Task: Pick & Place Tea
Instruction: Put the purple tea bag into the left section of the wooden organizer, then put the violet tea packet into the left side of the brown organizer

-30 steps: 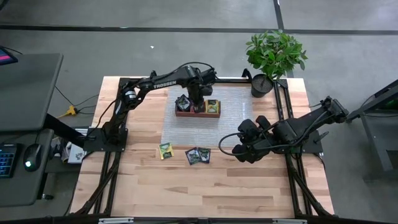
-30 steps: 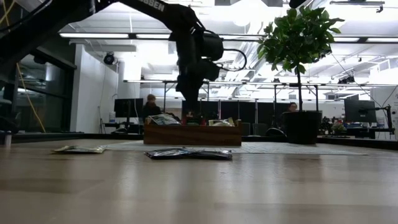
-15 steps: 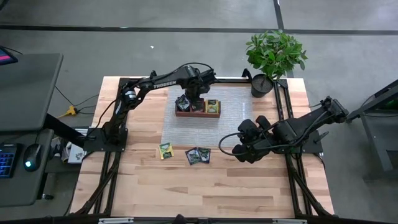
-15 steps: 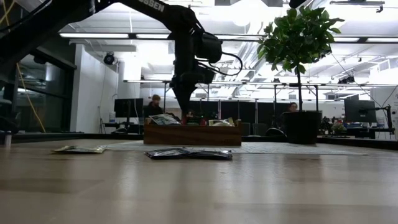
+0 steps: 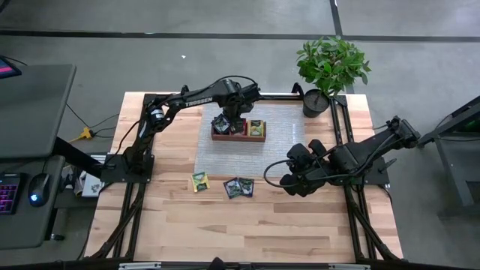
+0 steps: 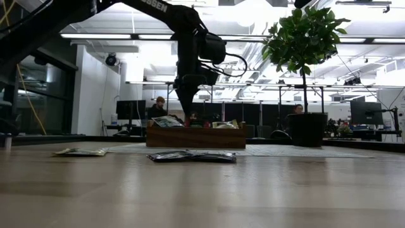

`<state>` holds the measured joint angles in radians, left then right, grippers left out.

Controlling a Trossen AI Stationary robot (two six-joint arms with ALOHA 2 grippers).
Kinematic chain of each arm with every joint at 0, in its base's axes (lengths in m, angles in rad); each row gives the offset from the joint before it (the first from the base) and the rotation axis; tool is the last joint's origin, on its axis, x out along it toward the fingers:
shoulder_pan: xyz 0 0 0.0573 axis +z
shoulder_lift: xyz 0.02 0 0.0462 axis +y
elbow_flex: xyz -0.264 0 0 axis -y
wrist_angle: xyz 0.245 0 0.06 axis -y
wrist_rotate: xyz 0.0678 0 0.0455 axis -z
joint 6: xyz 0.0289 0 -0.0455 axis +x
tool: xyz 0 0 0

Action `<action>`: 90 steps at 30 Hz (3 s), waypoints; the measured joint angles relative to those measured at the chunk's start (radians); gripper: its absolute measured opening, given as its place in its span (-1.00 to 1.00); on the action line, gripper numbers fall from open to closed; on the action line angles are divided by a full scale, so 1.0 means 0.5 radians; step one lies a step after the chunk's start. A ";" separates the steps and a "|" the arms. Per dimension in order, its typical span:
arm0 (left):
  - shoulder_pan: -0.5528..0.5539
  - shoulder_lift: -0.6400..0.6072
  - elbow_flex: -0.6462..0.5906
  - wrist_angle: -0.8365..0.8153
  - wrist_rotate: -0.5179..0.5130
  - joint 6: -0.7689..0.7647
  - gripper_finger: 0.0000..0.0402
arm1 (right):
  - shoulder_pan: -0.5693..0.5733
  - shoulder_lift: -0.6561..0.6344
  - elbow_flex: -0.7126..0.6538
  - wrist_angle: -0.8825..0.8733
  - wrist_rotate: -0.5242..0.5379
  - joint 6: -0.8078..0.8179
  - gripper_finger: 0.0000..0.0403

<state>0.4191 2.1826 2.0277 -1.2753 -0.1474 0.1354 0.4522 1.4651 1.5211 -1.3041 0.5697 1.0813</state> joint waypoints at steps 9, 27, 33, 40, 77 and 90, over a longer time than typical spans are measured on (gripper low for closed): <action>-0.001 0.041 -0.007 -0.030 0.019 0.032 -1.00 | 0.000 0.000 0.000 0.006 -0.001 0.022 -1.00; -0.019 0.043 -0.286 0.115 0.073 0.087 -1.00 | 0.001 0.000 0.000 0.015 0.008 0.030 -1.00; -0.021 -0.026 -0.250 0.100 0.081 0.102 -1.00 | 0.000 0.000 0.000 0.015 0.008 0.030 -1.00; -0.028 -0.128 -0.089 0.043 0.014 0.125 -1.00 | 0.000 0.000 0.000 0.014 0.031 0.023 -1.00; -1.097 -1.197 -2.287 2.092 0.640 -0.846 -1.00 | -0.253 0.112 -1.116 2.550 -0.693 -1.086 -1.00; -1.114 -1.166 -2.291 2.179 0.471 -0.863 -1.00 | -0.231 0.539 -1.118 2.843 -0.872 -1.163 -1.00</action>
<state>-0.1379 1.5995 0.8820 -0.1855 0.0881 -0.2962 0.3367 1.7346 0.9619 0.1175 0.1339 0.4997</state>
